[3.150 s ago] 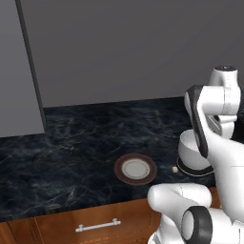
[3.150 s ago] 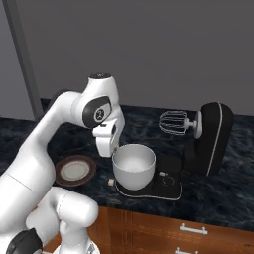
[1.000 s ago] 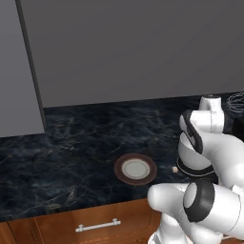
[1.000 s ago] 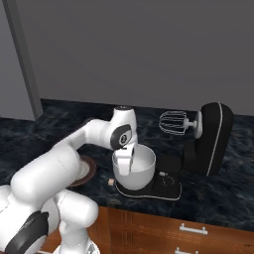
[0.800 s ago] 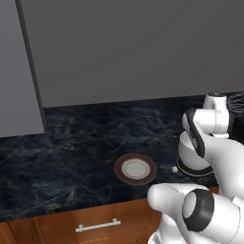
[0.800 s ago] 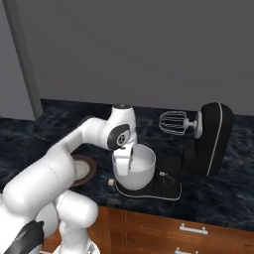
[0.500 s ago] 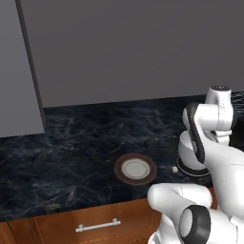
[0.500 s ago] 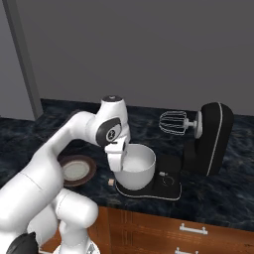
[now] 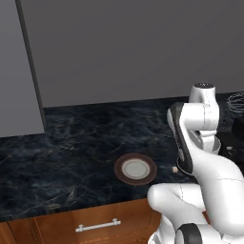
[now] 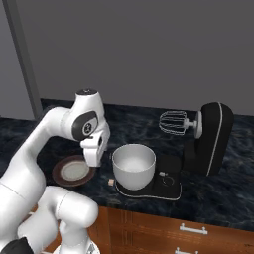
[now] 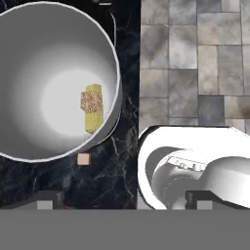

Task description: Add butter and sugar cubes to the stand mixer bowl and then turn on the stand mixer to begin making frosting.

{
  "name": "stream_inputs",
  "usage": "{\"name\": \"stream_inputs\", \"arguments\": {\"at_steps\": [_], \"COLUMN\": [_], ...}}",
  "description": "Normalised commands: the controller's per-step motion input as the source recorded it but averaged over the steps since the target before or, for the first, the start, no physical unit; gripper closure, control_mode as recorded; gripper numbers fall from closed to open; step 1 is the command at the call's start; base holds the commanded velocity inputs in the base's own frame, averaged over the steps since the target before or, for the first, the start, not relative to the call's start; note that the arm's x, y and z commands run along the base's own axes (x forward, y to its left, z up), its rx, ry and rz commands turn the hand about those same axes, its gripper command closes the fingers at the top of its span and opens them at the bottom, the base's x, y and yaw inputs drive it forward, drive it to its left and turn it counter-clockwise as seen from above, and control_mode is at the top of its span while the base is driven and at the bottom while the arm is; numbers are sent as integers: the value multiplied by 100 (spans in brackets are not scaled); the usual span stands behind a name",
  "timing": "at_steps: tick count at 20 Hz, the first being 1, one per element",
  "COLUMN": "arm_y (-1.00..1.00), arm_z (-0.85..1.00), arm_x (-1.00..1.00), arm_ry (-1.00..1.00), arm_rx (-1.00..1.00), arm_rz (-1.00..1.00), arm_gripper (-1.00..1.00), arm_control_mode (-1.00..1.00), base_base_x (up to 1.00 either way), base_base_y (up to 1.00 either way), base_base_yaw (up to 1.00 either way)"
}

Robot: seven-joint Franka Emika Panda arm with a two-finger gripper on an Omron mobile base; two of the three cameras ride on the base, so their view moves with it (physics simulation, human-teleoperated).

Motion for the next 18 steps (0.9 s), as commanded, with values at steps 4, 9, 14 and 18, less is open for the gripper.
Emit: {"name": "stream_inputs", "arguments": {"at_steps": [4, 9, 14, 18], "arm_y": [60, 33, 2, 0], "arm_z": [-9, -24, -37, -40], "arm_x": [-1, 0, 0, 0], "arm_ry": [4, 10, 8, 8], "arm_rx": [-6, -11, -11, -10], "arm_rz": [-12, -14, -10, -6], "arm_gripper": [-100, -100, -100, -100], "arm_control_mode": [-100, -100, -100, -100], "base_base_x": [0, 0, 0, 0], "base_base_y": [0, 0, 0, 0], "base_base_yaw": [0, 0, 0, 0]}}
